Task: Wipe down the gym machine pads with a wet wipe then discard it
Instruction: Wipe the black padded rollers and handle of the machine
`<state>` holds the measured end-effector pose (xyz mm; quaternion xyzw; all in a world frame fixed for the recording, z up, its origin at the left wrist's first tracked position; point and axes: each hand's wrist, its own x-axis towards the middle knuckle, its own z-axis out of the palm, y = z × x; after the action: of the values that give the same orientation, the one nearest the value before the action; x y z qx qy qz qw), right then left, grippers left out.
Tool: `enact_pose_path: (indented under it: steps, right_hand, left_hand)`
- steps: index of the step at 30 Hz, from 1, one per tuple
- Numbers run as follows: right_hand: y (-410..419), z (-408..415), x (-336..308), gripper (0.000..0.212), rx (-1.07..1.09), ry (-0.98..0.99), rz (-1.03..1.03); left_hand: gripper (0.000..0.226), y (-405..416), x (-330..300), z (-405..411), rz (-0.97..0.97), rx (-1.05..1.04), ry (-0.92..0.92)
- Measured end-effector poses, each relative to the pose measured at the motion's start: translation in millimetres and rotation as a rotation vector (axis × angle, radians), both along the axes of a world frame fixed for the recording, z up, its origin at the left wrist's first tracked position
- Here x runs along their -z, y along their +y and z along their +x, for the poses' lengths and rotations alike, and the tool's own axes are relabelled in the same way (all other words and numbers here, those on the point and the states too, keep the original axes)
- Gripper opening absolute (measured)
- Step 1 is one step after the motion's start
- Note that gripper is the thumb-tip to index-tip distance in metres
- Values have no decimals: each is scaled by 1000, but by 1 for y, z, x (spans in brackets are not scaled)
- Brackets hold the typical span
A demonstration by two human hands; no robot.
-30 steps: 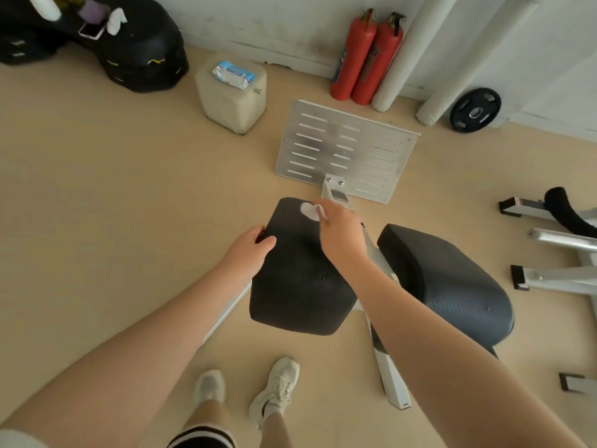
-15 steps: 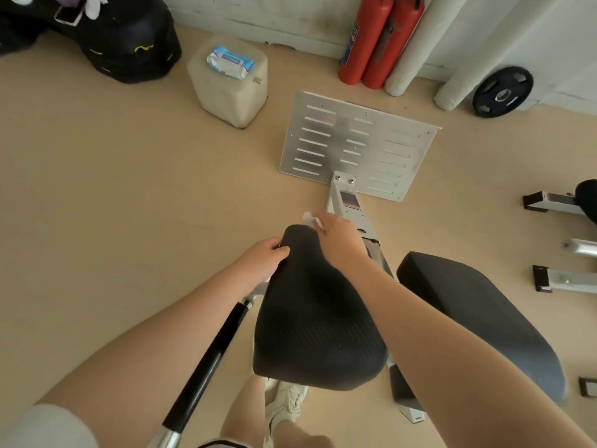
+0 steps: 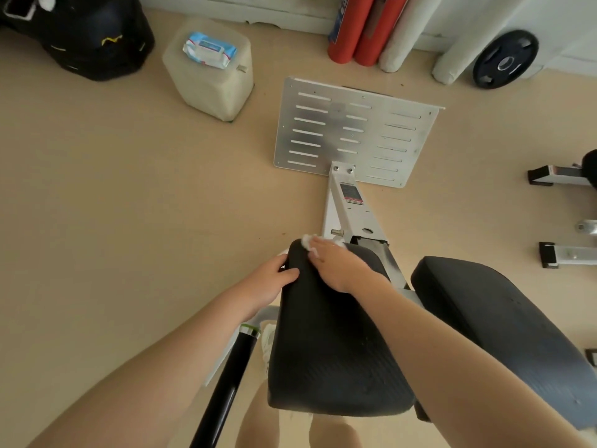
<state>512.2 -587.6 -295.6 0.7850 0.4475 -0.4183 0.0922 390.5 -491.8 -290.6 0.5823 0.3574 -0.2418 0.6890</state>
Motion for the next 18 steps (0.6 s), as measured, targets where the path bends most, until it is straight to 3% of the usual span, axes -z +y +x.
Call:
enact_pose_path:
  steps: [3, 6, 12, 18]
  right_hand:
    - [-30, 18, -1, 40, 119, -59, -68]
    - [-13, 12, -2, 39, 41, -94, -127]
    - [44, -32, 1, 37, -197, -46, 69]
    - [-8, 6, 6, 38, -84, -22, 61]
  left_hand:
    - [36, 4, 1, 1, -23, 18, 32]
    - [38, 4, -2, 3, -68, 5, 20]
    - [44, -4, -7, -3, 49, -64, 16]
    - [36, -5, -3, -2, 59, -16, 23]
